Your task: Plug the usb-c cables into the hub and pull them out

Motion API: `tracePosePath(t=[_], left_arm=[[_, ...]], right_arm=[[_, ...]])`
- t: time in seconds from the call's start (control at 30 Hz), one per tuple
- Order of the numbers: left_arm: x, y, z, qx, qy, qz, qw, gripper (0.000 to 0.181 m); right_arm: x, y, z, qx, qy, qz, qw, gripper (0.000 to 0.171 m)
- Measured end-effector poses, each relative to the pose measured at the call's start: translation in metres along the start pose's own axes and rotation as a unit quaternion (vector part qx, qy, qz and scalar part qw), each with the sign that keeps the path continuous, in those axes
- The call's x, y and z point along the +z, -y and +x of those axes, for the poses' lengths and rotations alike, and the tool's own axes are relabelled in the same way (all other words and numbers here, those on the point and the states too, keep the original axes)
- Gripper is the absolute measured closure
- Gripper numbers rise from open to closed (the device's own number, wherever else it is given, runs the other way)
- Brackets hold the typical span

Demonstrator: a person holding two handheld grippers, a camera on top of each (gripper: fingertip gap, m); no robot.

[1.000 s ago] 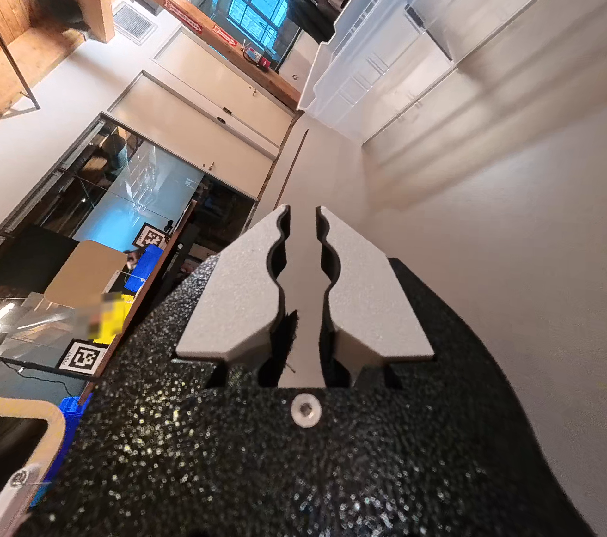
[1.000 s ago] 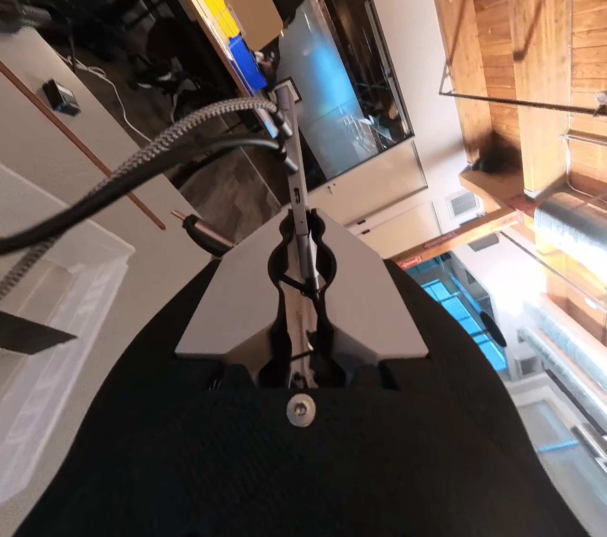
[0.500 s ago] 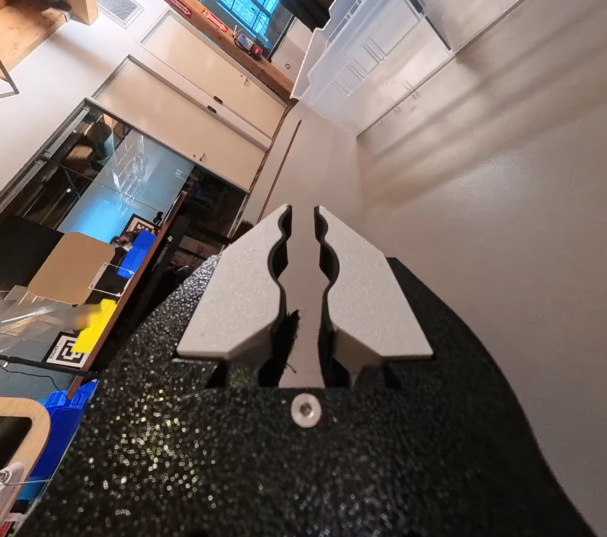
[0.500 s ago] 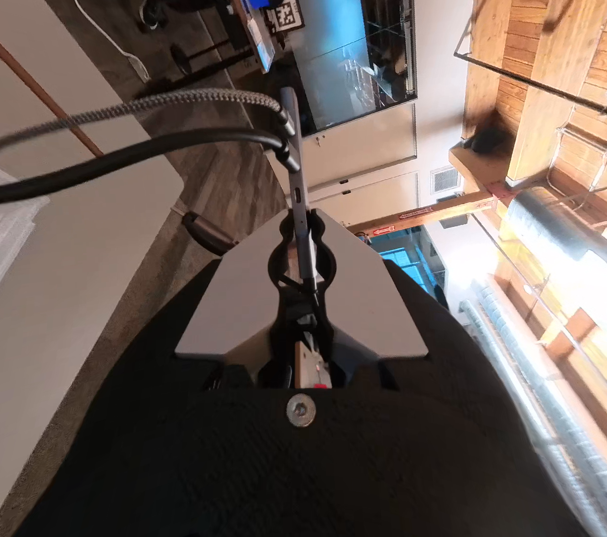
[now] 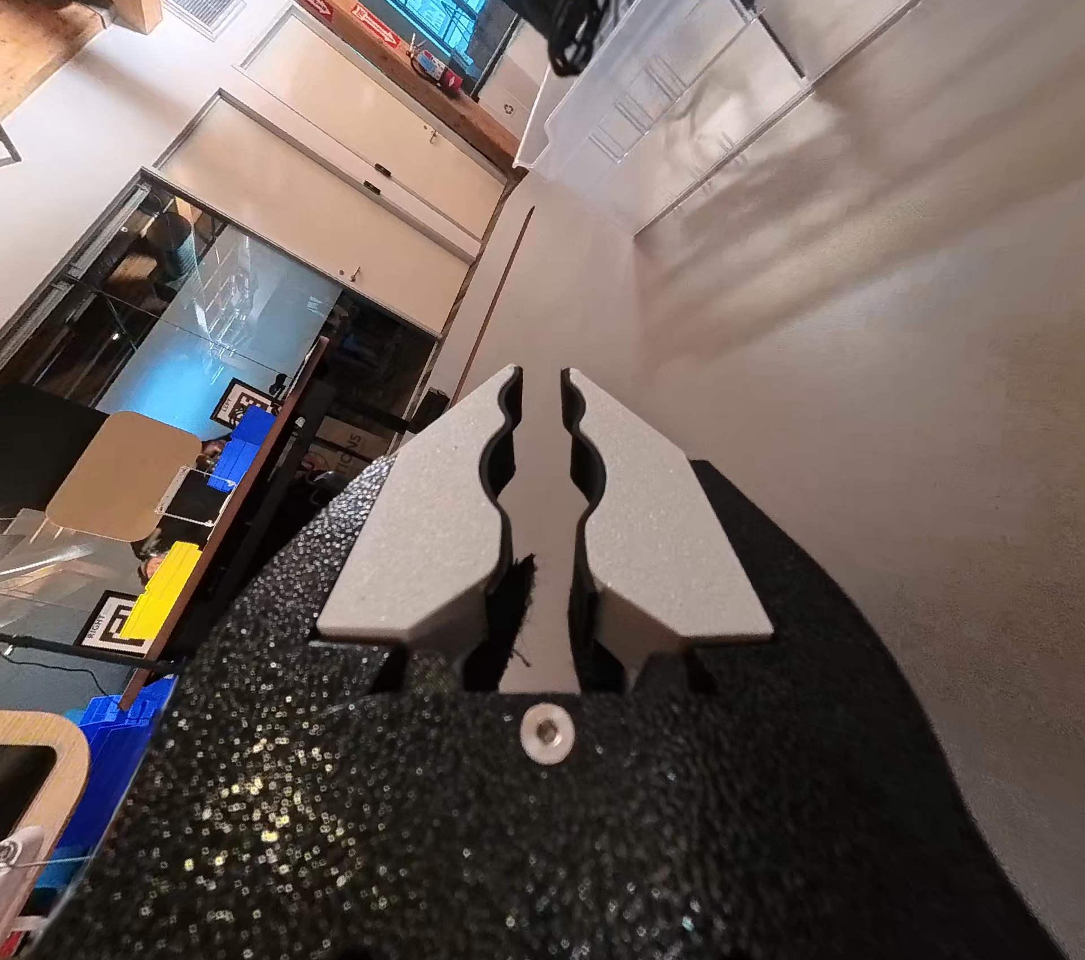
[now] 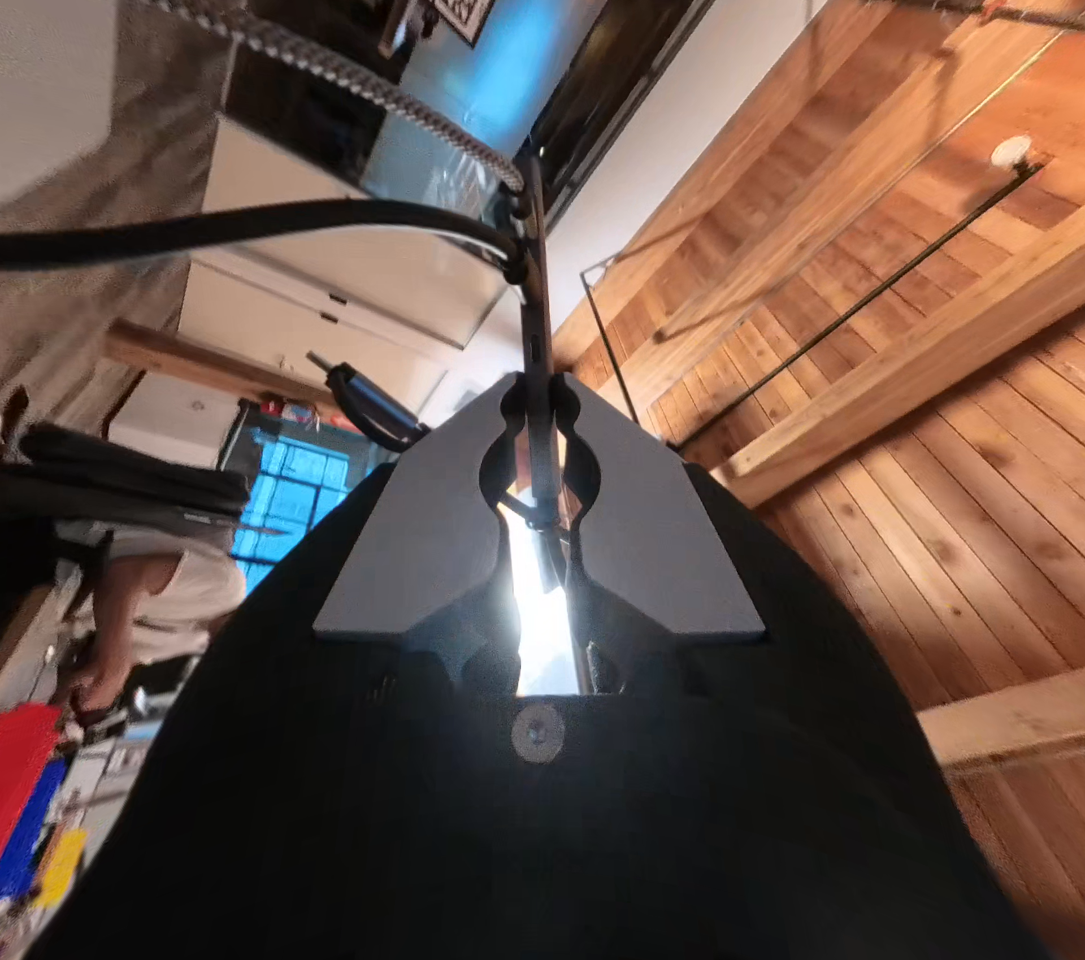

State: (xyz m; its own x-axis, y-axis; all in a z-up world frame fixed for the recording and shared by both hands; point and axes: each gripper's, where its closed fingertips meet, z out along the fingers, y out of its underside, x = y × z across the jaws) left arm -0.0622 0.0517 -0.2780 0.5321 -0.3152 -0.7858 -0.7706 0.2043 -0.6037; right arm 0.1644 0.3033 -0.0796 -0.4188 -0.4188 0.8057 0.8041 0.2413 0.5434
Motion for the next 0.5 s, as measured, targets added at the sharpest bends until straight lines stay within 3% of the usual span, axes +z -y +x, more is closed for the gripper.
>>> tracePosePath(t=[0.13,0.23,0.33,0.5], left_arm=[[0.000,0.001,0.000,0.007,0.002,-0.001,1.000,0.171],[0.000,0.002,-0.001,0.008,0.005,-0.001,1.000,0.171],[0.000,0.003,-0.002,0.009,0.008,-0.001,1.000,0.171],[0.000,0.003,-0.001,0.012,0.008,-0.004,1.000,0.172]], right_arm=[[-0.020,0.051,-0.025,0.035,0.017,0.068,0.997,0.164],[-0.032,0.077,-0.047,0.120,0.083,0.123,0.982,0.164],[-0.041,0.099,-0.072,0.234,0.208,0.190,0.931,0.165],[-0.074,0.137,-0.131,0.263,0.482,0.264,0.793,0.165]])
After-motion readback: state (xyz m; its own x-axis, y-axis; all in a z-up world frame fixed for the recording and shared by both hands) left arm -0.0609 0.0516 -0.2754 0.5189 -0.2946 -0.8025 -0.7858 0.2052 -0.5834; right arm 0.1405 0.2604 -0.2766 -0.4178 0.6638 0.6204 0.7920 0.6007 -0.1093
